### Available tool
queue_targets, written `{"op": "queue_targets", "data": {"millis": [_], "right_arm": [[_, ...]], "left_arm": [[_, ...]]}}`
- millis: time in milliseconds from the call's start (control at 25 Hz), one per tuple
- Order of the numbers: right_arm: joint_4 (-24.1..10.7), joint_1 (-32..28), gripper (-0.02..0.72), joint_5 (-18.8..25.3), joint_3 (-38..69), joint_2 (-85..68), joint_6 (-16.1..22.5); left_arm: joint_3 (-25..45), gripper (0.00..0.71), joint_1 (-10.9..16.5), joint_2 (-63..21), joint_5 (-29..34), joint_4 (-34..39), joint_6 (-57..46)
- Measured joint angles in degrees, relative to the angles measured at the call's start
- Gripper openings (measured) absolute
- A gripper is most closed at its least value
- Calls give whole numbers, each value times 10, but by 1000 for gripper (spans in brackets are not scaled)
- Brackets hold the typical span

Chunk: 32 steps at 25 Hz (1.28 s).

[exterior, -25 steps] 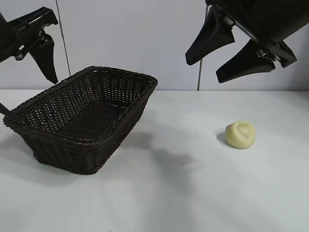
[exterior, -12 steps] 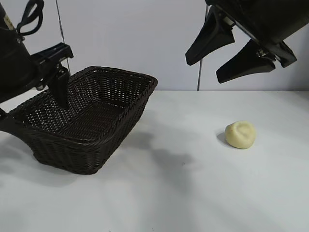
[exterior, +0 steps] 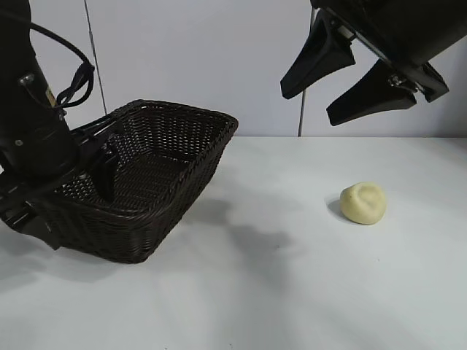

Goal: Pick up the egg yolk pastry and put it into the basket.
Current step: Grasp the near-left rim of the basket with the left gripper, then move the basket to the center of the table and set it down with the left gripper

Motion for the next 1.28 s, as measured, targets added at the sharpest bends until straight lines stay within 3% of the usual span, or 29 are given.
{"op": "queue_targets", "data": {"millis": [120,320,440,680,880,1080,1280], "right_arm": [[0,0,486,0,0,0,0],[0,0,486,0,0,0,0],[0,0,486,0,0,0,0],[0,0,486,0,0,0,0],[0,0,486,0,0,0,0],[-1,0,486,0,0,0,0],[-2,0,486,0,0,0,0]], "left_arm": [[0,420,0,0,-7,0,0],[0,171,0,0,-7,-1,-9],[-1,99,2,0,-12,-1,-27],[-2,99,2,0,-11,-4,-35],[-19,98,20,-1,5,-51,8],[-37,97,48,-9,9,-110,111],[-50,97,84,-14,39,-152,284]]}}
